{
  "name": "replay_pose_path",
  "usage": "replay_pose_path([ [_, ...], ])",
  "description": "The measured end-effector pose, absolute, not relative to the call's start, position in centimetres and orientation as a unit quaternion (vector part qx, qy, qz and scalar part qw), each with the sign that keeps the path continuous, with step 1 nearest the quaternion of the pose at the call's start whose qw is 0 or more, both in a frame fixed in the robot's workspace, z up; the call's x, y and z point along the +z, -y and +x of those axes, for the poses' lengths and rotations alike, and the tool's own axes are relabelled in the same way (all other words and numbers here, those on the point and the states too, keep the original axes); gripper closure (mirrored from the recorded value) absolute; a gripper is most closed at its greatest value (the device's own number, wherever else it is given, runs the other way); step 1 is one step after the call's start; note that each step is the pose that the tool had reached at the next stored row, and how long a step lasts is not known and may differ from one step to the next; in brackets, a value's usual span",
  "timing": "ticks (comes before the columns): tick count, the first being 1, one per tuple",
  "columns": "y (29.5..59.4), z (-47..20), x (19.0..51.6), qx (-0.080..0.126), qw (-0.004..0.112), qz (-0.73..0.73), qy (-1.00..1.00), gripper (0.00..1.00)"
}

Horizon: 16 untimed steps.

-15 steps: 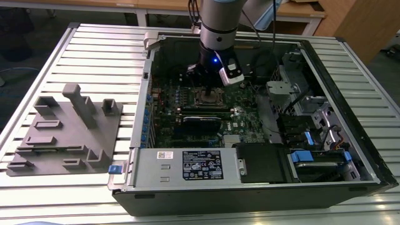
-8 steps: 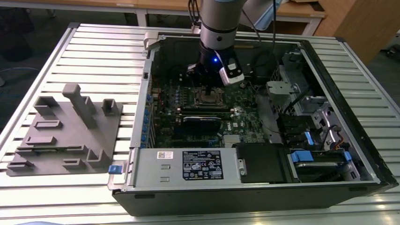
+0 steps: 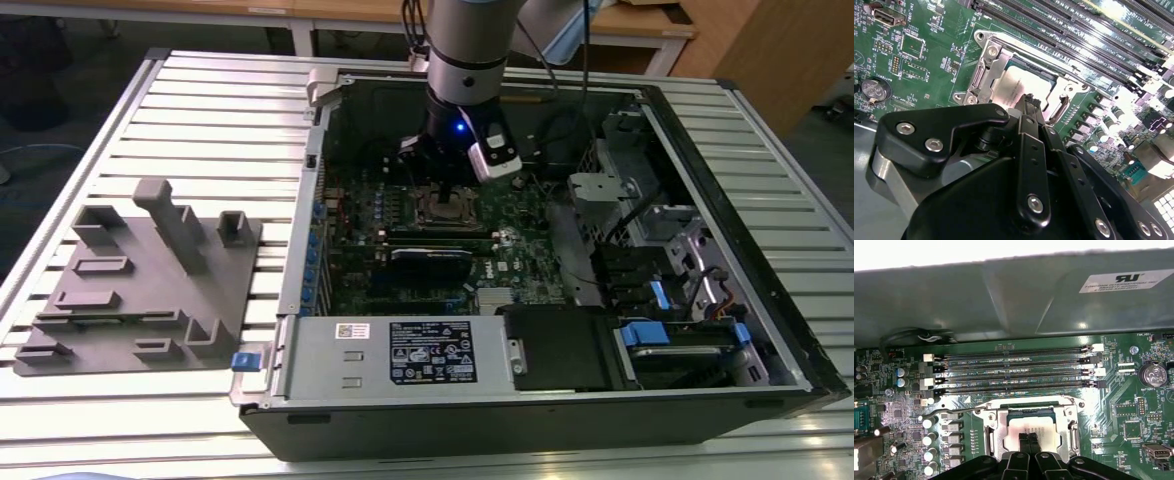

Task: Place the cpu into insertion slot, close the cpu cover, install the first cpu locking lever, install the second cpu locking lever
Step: 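Install the first cpu locking lever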

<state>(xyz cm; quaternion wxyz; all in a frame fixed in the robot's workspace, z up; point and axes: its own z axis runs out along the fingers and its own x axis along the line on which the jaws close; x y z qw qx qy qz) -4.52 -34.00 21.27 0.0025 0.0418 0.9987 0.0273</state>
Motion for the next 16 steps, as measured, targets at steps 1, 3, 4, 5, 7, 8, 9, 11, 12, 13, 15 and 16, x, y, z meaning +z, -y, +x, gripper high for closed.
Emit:
replay_pose_path([
  [1, 34.0, -4.5, 21.3, 0.027, 0.003, 0.042, -0.999, 0.89],
  [3, 34.0, -4.5, 21.3, 0.027, 0.002, 0.042, -0.999, 0.89],
  [4, 34.0, -4.5, 21.4, 0.027, 0.002, 0.042, -0.999, 0.89],
  [5, 34.0, -4.5, 21.4, 0.027, 0.002, 0.042, -0.999, 0.89],
  [7, 34.0, -4.5, 21.6, 0.027, 0.003, 0.042, -0.999, 0.89],
  [8, 34.0, -4.5, 21.8, 0.027, 0.003, 0.042, -0.999, 0.89],
  [9, 34.0, -4.5, 21.9, 0.027, 0.003, 0.042, -0.999, 0.89],
  [11, 34.0, -4.5, 22.1, 0.027, 0.003, 0.042, -0.999, 0.89],
  [12, 34.0, -4.5, 22.3, 0.027, 0.003, 0.042, -0.999, 0.89],
  [13, 34.0, -4.5, 22.4, 0.027, 0.003, 0.042, -0.999, 0.89],
  [15, 34.0, -4.5, 22.7, 0.027, 0.003, 0.042, -0.999, 0.89],
  [16, 34.0, -4.5, 22.8, 0.027, 0.003, 0.042, -0.999, 0.89],
])
